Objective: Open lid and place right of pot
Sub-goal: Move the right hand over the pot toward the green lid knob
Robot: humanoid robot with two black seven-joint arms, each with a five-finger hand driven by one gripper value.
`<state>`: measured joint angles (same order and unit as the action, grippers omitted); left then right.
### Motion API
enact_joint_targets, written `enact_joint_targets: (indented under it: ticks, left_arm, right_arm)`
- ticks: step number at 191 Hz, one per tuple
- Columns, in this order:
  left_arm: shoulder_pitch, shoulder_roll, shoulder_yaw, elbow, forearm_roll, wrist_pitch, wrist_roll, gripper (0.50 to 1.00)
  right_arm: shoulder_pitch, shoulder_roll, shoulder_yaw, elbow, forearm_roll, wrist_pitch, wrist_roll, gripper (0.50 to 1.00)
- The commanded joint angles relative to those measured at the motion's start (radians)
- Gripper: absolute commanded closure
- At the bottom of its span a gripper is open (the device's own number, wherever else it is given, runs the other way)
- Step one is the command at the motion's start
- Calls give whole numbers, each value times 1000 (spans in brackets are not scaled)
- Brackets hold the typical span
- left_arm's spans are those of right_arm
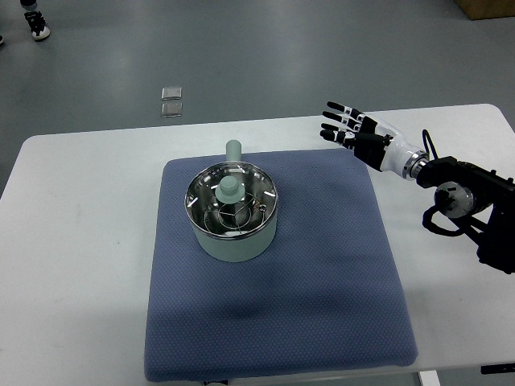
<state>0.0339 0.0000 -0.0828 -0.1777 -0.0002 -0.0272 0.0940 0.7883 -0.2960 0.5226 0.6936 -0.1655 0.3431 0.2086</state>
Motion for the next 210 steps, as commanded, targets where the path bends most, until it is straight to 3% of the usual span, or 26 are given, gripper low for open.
enact_joint_targets:
  ticks: [1,44,96,153,210]
  left_arm:
    - [1,0,5,3,0,1,0,500]
    - [1,0,2,4,-1,7,0,500]
    - [1,0,2,6,-1,4,0,500]
    - [1,0,3,3,-1,-2,0,500]
    - [0,0,3,0,-1,-2,0,500]
  right_arm:
    - [-1,0,-1,1,0,2,0,562]
    - [5,-3,-1,7,-100,4,15,564]
    - [80,-5,0,12,-673,1,259,568]
    - [209,-5,-61,32,-1121,4,387,566]
    - [376,0,-271,32,-1175,7,402,566]
